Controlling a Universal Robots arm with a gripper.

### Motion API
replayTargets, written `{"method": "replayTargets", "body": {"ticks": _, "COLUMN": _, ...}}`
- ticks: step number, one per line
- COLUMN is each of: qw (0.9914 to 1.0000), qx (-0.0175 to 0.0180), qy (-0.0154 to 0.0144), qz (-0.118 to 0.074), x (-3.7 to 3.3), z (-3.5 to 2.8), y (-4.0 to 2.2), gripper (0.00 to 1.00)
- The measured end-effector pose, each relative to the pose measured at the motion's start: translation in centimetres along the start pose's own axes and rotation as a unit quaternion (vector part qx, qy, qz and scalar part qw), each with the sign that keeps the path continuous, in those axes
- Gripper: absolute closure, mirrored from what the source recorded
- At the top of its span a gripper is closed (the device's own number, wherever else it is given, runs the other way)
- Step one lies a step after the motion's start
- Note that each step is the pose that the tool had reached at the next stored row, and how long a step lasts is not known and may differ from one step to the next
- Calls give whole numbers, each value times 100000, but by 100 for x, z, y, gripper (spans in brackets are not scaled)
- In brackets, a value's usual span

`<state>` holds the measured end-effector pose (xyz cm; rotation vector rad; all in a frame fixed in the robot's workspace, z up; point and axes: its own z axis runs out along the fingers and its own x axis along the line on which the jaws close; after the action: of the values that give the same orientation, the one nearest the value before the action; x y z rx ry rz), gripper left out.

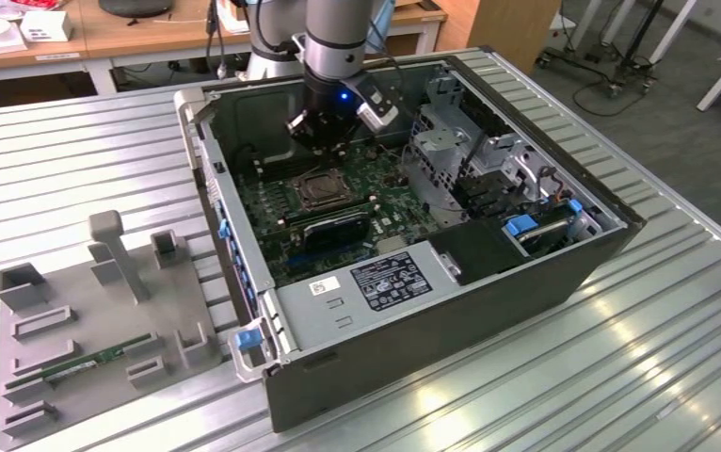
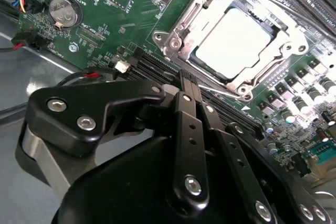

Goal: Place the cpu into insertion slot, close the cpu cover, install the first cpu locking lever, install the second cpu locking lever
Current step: 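Install the first cpu locking lever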

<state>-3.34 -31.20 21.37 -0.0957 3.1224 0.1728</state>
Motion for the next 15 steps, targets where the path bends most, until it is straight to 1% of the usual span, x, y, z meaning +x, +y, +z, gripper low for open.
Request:
{"method": "replayTargets", "body": {"ticks": 2, "qw": 100000, "qx": -19, "qy": -219, "qz": -26, "x": 34, "z": 0, "y": 2, "gripper": 89}}
{"method": "replayTargets", "body": {"ticks": 5, "qw": 99998, "qx": -39, "qy": -633, "qz": -67, "x": 96, "z": -1, "y": 6, "gripper": 89}}
{"method": "replayTargets", "body": {"ticks": 9, "qw": 99994, "qx": -33, "qy": -1056, "qz": -114, "x": 192, "z": -1, "y": 12, "gripper": 89}}
{"method": "replayTargets", "body": {"ticks": 12, "qw": 99992, "qx": -25, "qy": -1240, "qz": -135, "x": 253, "z": -2, "y": 16, "gripper": 89}}
{"method": "replayTargets", "body": {"ticks": 15, "qw": 99992, "qx": -19, "qy": -1234, "qz": -142, "x": 255, "z": -1, "y": 16, "gripper": 89}}
